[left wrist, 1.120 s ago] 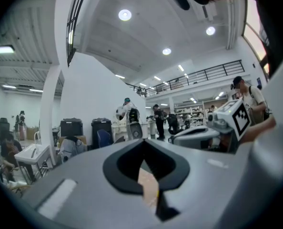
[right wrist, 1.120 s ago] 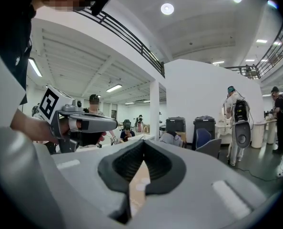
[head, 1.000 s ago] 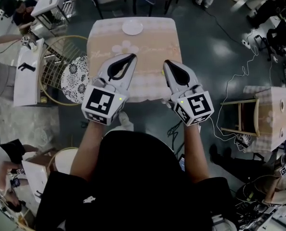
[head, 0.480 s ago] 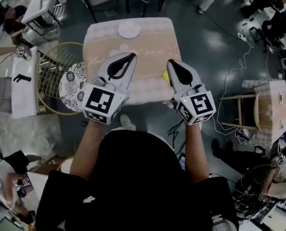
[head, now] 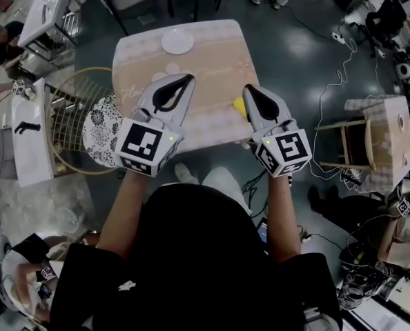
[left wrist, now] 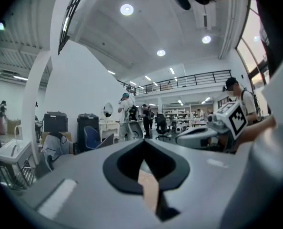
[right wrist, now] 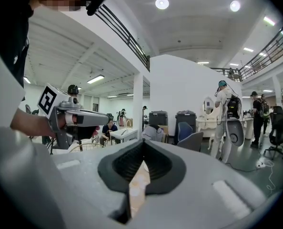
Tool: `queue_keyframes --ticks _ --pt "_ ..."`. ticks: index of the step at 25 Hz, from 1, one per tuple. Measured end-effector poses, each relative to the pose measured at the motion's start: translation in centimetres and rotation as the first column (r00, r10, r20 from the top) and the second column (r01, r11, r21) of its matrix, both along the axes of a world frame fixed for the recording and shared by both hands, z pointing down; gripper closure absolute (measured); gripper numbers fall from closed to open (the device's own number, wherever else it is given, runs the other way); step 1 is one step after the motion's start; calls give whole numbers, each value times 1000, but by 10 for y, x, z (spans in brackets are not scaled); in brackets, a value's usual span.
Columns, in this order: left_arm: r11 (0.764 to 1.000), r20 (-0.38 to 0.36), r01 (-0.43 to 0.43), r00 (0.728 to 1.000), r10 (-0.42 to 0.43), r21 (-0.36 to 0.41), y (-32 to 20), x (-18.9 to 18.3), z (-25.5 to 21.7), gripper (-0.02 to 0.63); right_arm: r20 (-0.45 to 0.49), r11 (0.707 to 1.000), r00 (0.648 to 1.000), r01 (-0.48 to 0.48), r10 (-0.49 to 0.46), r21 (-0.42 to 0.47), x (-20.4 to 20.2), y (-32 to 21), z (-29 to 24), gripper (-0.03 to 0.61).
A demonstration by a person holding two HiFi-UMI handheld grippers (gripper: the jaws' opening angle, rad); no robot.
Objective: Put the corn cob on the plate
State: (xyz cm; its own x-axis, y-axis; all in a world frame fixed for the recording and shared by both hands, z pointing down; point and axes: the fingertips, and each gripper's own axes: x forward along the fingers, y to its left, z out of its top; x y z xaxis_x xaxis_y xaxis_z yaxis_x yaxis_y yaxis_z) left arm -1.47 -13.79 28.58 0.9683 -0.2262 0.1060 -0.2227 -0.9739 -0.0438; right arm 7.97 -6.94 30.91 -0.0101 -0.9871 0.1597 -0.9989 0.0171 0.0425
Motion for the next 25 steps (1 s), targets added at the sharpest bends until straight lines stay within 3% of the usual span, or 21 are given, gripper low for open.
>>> queue_keyframes --ticks 9,25 --pt "998 35 -51 998 52 -29 7 3 20 606 35 995 997 -69 71 -70 17 22 32 577" --pt "992 144 -35 988 52 -120 9 35 70 606 95 961 988 -97 125 -258 88 48 130 577"
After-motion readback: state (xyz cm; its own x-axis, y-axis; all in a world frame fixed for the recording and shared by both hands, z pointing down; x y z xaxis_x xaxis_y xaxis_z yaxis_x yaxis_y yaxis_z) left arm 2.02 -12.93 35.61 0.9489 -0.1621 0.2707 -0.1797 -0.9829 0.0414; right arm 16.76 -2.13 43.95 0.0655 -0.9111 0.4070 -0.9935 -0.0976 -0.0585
